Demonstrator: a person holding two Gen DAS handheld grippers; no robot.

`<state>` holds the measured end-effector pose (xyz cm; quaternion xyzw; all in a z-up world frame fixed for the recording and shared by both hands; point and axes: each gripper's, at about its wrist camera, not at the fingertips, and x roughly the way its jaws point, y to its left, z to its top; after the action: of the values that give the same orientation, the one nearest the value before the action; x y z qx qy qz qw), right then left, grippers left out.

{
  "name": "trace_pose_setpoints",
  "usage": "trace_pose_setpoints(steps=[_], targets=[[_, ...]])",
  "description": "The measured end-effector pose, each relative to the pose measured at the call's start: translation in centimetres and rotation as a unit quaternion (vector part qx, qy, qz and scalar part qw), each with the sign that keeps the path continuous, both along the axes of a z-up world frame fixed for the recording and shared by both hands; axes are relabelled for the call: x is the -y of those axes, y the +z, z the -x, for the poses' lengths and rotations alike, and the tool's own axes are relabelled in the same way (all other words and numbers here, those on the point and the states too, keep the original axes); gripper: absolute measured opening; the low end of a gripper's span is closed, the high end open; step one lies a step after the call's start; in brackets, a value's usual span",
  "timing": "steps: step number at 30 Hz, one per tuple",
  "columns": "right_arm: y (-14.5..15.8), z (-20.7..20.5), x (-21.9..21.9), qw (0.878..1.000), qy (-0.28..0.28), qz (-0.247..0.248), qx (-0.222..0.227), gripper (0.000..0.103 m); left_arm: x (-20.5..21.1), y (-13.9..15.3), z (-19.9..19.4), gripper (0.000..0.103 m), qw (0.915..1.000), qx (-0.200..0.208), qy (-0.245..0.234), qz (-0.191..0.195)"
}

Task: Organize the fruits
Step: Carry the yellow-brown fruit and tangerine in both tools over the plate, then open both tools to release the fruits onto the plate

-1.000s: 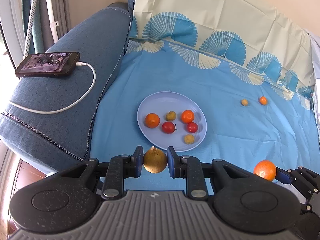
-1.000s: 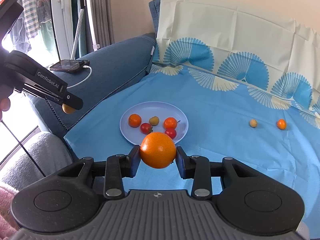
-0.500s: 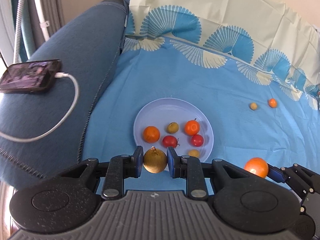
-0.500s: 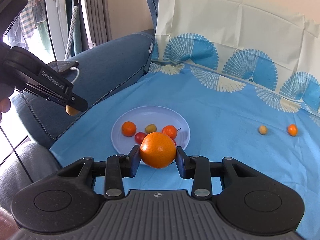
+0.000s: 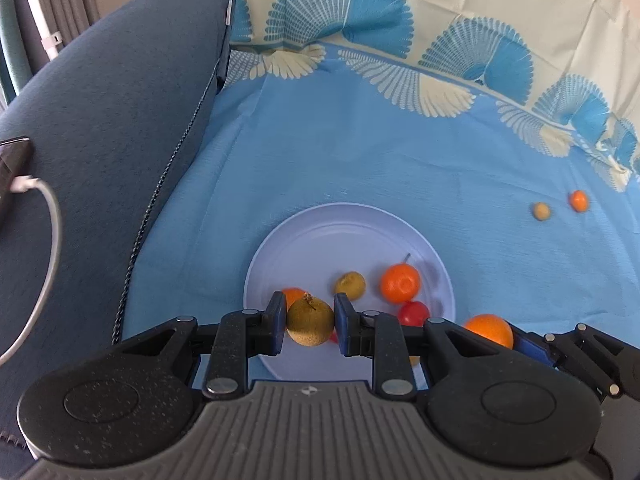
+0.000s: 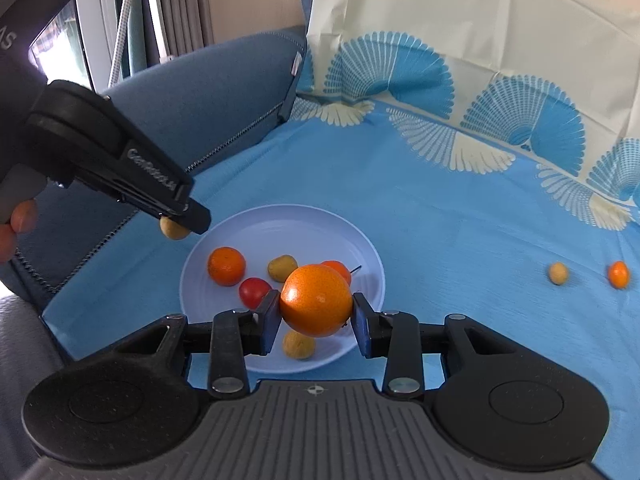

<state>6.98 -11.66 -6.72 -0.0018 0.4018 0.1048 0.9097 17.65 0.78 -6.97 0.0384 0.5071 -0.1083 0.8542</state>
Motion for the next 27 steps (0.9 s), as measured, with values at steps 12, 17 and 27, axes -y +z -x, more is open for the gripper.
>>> trace_pose_setpoints(steps=[12,17,27], targets=[[-3.9,-3.8,-1.4,0.999,0.018,0.022,-0.033,0.039,1.4,-3.7,-3.9,0.028,0.9996,-0.021,-0.001,-0.022],[-4.7,-4.6,-1.8,0.999,0.023,0.025,-0.038,0.039,1.7,-4.4,-4.6,0.028,0.9992,-0.026,0.000,-0.030],[-2.3,-3.5,-1.5,0.999,0.042,0.017,-0.003,0.083,0.6,-0.9,-1.6,0.103,0.9997,0.022,0.009,-0.002]])
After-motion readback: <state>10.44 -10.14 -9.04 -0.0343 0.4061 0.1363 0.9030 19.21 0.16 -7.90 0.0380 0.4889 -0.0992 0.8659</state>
